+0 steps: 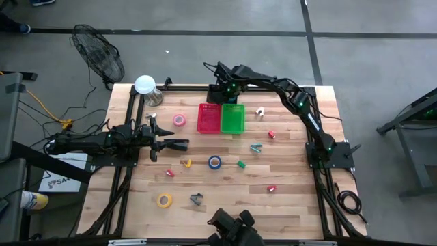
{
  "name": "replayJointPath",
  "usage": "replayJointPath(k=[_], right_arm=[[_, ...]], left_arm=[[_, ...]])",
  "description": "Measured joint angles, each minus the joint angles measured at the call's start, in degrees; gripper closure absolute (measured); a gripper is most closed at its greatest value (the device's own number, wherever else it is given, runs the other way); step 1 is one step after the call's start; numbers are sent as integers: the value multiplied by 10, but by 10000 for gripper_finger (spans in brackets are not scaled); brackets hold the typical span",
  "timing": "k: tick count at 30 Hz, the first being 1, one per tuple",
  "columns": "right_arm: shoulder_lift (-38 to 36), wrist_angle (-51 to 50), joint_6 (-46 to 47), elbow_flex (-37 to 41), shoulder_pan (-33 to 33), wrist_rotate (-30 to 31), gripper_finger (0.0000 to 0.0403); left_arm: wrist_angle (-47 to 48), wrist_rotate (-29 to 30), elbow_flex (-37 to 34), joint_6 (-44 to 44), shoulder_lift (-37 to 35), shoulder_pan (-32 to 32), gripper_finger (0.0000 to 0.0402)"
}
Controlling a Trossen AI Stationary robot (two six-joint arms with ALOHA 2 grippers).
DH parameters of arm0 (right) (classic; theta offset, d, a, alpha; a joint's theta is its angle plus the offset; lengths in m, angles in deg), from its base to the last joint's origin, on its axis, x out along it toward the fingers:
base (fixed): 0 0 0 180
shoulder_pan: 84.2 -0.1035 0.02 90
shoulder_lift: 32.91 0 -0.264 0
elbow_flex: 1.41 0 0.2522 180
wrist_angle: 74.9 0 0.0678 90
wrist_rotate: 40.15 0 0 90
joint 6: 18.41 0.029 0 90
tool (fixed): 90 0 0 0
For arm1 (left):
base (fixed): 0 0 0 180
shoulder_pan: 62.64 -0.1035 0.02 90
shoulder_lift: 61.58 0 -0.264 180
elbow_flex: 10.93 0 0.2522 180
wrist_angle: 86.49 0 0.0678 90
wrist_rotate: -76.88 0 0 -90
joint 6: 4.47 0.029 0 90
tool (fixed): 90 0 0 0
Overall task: Pick and place Stapler, Stapler remover, tape
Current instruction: Put the blue tape into the black bin, then put the dark blue tape into the black bin
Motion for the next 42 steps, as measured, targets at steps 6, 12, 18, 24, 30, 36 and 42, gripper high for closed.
replayJointPath(k=[6,12,18,24,30,36,42], right_arm=[[-20,1,-2,0,3,0,239],[-56,3,-4,-1,6,-3,234],[-96,-24,-23,-2,-13,-25,233],[-127,-112,-57,-2,-59,4,233],[-135,-167,-93,-1,-112,34,233],[-135,-170,-164,-1,-191,32,233],[-135,-157,-224,-1,-277,32,233]], left_arm=[[0,0,0,0,0,0,237],[0,0,0,0,0,0,237],[0,0,0,0,0,0,237],[0,0,0,0,0,0,237],[0,0,0,0,0,0,237],[0,0,0,0,0,0,237],[0,0,0,0,0,0,237]])
